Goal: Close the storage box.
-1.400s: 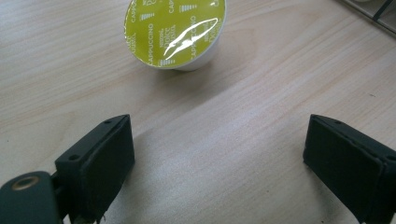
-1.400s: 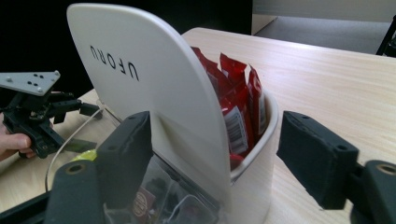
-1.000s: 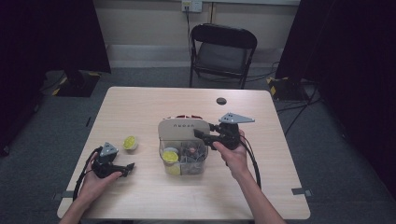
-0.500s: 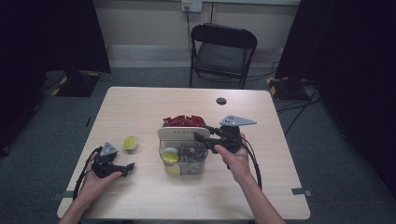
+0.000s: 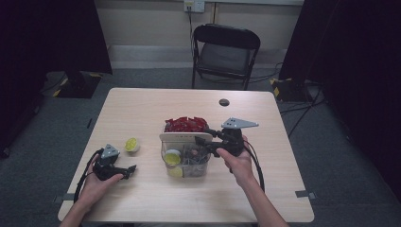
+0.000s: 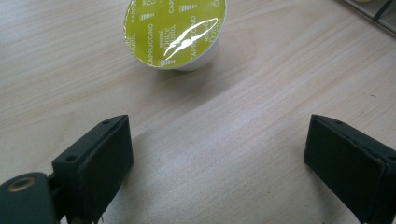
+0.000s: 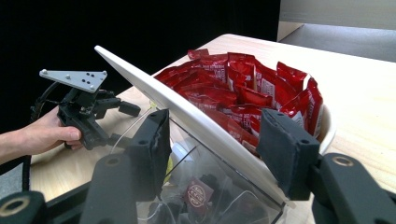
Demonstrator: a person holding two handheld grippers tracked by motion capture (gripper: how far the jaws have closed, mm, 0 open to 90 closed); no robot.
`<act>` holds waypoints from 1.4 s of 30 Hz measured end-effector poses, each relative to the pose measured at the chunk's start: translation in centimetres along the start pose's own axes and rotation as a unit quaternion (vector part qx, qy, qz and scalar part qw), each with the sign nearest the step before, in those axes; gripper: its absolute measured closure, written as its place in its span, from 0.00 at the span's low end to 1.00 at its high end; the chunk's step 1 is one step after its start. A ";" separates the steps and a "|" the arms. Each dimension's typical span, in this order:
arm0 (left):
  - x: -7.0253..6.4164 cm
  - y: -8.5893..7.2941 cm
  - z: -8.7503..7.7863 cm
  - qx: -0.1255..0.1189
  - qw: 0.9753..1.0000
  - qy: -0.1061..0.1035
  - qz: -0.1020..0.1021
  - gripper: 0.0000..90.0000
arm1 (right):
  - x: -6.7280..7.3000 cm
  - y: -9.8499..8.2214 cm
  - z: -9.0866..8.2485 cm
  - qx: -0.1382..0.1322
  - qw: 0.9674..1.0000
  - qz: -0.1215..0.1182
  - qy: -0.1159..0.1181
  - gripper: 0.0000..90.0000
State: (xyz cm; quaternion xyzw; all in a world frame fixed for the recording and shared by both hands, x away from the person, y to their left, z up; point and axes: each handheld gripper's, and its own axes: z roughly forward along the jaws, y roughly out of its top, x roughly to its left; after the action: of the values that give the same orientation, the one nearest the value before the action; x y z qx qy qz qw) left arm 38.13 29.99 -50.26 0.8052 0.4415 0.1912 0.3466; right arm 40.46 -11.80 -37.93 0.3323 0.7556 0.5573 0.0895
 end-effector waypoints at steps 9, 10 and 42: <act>0.0 0.0 0.0 0.001 1.000 -0.001 0.000 0.08 | 0.3 -0.1 0.1 0.008 1.000 -0.001 0.007 0.44; 0.0 0.0 0.0 0.000 1.000 -0.001 -0.001 0.08 | 0.4 -0.2 0.1 0.010 1.000 -0.002 0.006 0.43; 0.0 0.0 0.0 0.000 1.000 0.001 -0.001 0.08 | 1.0 -0.9 0.0 0.032 0.999 -0.006 -0.013 0.20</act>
State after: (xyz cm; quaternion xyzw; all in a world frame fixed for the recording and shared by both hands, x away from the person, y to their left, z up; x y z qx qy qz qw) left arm 38.11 29.98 -50.26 0.8047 0.4421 0.1917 0.3467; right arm 39.29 -11.37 -38.50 0.3376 0.7739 0.5278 0.0925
